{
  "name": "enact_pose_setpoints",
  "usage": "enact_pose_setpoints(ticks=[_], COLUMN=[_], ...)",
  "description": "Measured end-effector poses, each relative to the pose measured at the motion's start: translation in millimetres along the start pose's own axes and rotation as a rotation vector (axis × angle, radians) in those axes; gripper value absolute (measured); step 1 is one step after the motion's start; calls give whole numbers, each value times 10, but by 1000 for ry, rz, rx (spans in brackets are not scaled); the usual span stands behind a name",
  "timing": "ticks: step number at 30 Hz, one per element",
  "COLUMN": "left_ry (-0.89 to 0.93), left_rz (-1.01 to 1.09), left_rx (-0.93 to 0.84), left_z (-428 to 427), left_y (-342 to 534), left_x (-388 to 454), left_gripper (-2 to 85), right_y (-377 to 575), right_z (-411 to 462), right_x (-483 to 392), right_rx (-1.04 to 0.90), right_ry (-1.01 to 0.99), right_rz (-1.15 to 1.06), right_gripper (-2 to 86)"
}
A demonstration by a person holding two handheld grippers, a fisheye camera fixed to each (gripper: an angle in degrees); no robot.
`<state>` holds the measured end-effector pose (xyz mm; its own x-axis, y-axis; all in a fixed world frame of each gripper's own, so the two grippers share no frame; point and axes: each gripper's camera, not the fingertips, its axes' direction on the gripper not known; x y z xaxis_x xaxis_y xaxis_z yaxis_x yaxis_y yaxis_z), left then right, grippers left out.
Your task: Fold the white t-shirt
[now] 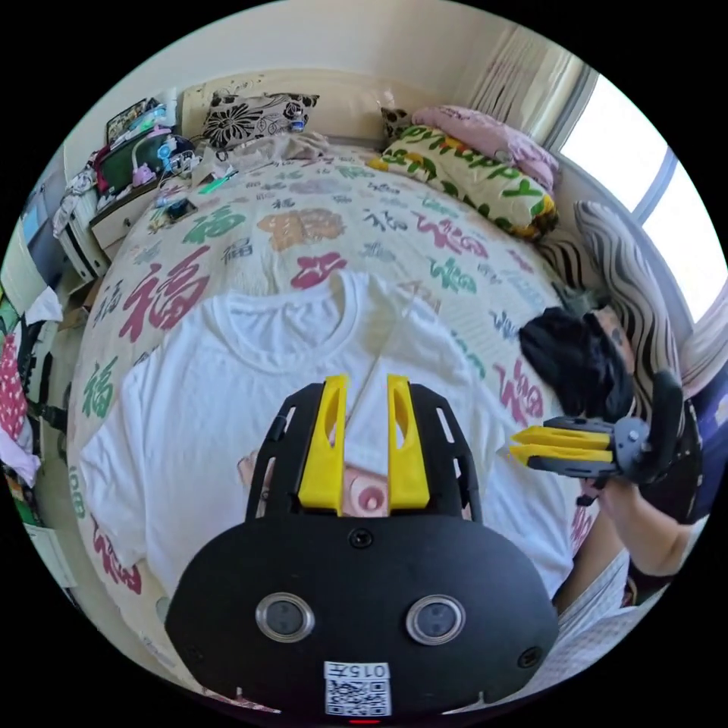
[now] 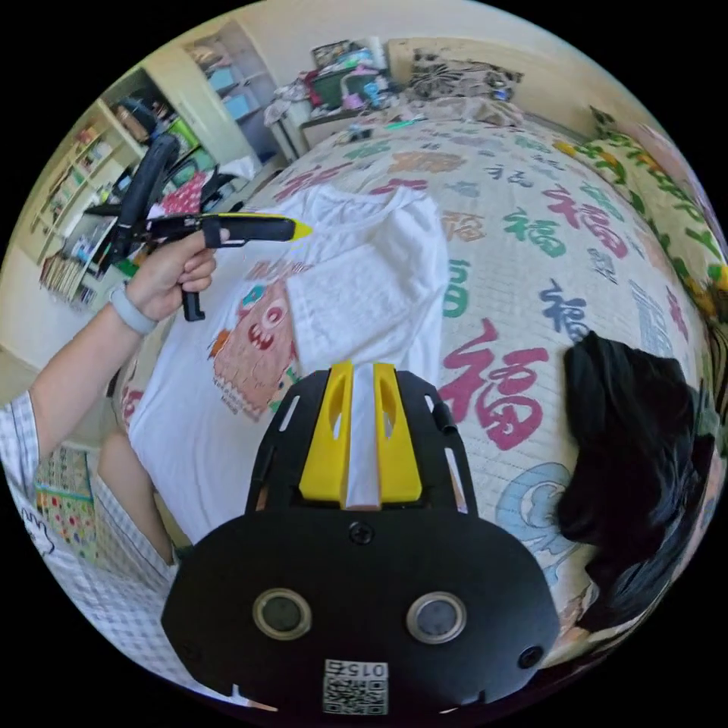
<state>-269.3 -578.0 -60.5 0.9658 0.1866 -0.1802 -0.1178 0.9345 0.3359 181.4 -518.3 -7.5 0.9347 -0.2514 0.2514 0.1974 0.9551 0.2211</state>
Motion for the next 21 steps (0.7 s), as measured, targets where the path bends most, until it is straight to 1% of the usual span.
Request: enact_pose_setpoints(ticks=[2,4,7,9,10,12,15,19,21], left_ry=[44,99,83,68,61,40,-4,-6,21], left_rz=[-38,-96,-127,-143,-142,-121,-54,-92,-100], left_rx=[-14,-62,-111,-93,-80,-66,-43,-12,32], left_z=[144,396,639,685,700,710,686,364,123], left_y=[-164,-302,-349,-331,-310,-264,-150,120,351], left_x=[-10,-42,-114,-188,-228,-262,-300,-556,-684], left_gripper=[88,87,65,45,33,29,40,81,84], right_y=[-103,-187,-277,-269,-264,-232,-236,-282,-331], right_z=[48,128,315,313,312,307,326,242,149], right_x=[60,72,48,31,37,57,-2,-132,-327], right_rx=[-22,-41,-111,-81,-76,-42,-24,16,66], right_ry=[29,25,65,50,37,5,-3,12,-34], right_rz=[53,72,83,78,88,131,136,147,91], right_gripper=[86,82,44,6,3,-5,-5,8,8])
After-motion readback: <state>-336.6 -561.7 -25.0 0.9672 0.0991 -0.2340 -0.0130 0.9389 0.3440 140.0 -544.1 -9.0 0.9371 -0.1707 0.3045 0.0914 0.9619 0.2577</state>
